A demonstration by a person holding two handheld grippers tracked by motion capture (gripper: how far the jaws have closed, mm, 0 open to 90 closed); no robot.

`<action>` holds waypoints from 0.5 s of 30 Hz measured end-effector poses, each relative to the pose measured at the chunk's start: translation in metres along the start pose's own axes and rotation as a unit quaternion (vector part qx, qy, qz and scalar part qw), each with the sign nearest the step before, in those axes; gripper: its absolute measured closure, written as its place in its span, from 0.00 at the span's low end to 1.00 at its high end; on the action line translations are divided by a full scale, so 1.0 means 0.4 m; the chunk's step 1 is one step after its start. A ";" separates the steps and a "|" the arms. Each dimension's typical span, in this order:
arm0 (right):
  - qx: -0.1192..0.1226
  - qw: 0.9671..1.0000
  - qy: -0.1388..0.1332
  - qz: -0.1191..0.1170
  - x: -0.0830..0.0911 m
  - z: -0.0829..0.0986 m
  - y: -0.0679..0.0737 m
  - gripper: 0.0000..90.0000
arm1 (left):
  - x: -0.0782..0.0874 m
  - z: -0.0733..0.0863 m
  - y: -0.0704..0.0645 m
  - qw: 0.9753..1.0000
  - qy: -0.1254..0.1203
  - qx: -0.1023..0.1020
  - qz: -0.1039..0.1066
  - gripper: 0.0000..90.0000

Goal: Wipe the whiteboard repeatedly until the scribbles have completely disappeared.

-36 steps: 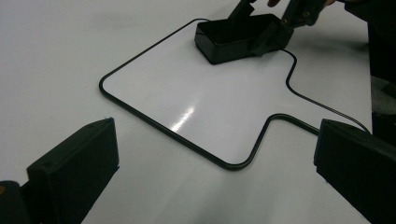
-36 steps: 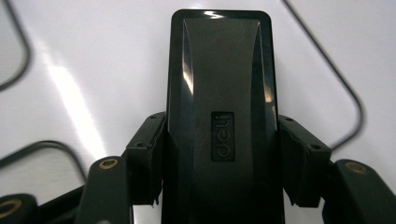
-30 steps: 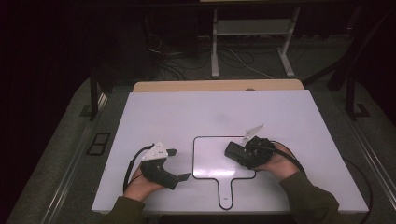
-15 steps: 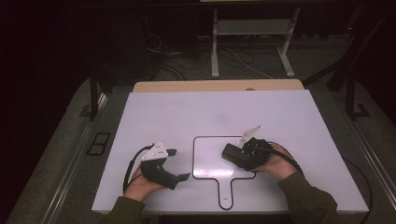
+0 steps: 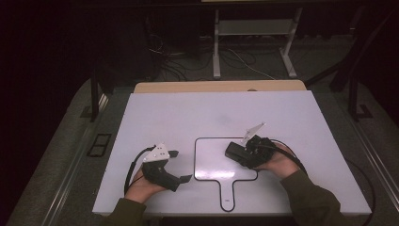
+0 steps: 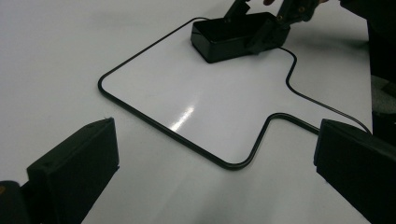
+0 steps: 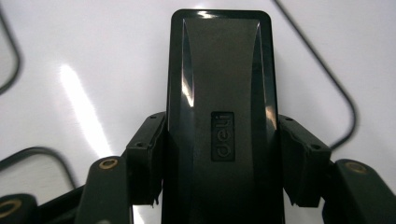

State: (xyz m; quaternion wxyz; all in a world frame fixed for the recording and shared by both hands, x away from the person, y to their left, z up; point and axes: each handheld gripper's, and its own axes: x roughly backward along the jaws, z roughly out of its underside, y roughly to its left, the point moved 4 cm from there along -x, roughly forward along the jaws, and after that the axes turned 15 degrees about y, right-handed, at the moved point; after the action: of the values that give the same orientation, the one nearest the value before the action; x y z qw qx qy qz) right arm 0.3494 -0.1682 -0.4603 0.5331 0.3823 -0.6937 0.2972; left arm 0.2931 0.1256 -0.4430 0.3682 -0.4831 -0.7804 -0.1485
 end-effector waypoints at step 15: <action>0.026 1.000 -0.001 -0.005 -0.001 -0.002 0.040 0.43 | 0.001 0.000 0.000 1.000 0.000 0.001 0.000 0.00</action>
State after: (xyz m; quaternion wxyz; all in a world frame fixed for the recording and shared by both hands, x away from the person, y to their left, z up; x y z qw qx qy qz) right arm 0.3363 -0.1589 -0.4604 0.5238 0.3998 -0.6841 0.3126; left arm 0.2932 0.1257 -0.4427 0.3682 -0.4830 -0.7806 -0.1479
